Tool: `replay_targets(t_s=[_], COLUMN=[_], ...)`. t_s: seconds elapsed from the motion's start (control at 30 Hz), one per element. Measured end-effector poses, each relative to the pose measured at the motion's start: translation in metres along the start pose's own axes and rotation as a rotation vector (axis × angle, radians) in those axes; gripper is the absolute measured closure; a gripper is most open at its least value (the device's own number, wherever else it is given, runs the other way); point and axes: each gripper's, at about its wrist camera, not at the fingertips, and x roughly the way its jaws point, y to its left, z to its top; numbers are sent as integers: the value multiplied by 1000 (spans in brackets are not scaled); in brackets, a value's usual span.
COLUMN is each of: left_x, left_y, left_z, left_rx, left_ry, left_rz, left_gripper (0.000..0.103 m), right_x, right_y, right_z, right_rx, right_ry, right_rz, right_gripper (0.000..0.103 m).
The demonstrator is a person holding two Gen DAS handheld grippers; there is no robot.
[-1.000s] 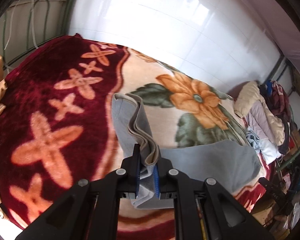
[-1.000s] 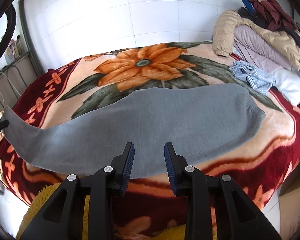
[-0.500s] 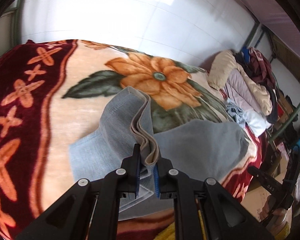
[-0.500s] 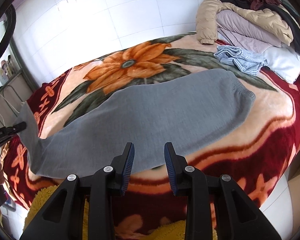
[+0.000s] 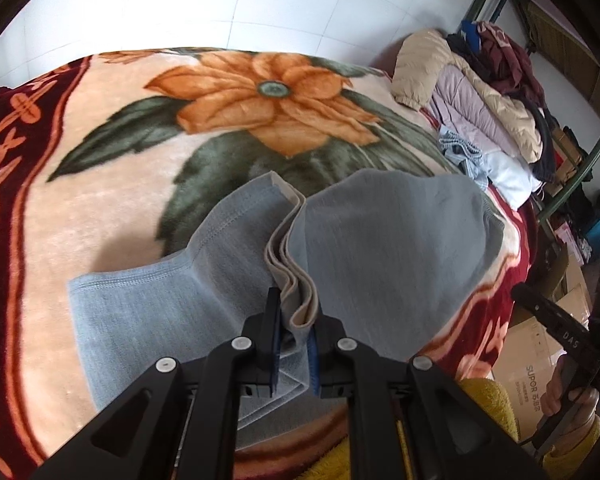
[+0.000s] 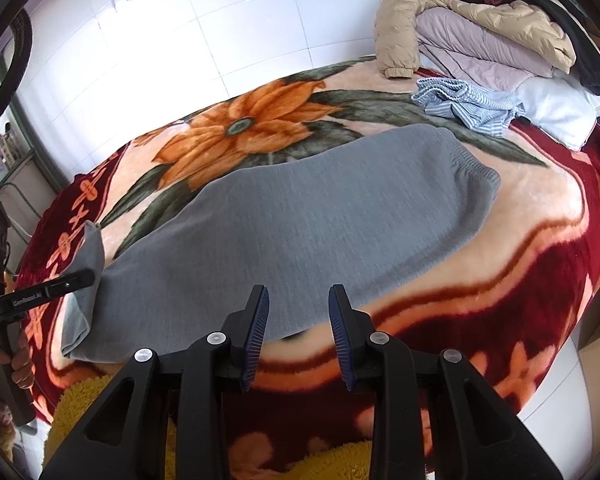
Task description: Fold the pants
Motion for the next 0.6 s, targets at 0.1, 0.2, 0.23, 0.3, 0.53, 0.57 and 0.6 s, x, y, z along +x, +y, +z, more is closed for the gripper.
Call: replay_targets(t_s=[0.1,0.2,0.23,0.3,0.53,0.57,0.6], left_x=[12,15,13,10,9,10,11], left_y=[-1,-5,-7,-9,0,1,2], left_z=[0,-1,-3,-3,0,-1,-2], left_rx=[3,12,24,34,25,27,28], left_ry=[50,74,74,67,66,74,80], left_rz=[-29,-50,-51,-45,24,36,45], left_gripper=[92,91,89,82,78,78,78], right_x=[3,6,7,6,8,11,14], right_y=[-3,-8,-9,-12,-39,-47,-54], right_z=[0,1,1,1,11,12,14], right_rx=[10,31,37,37,36,53,76], right_ry=[12,24,26,25,8,16,28], right_rz=[-9,-20,-23,-23,-65,-57,-50], right_gripper=[71,71,71,71,70,70,70])
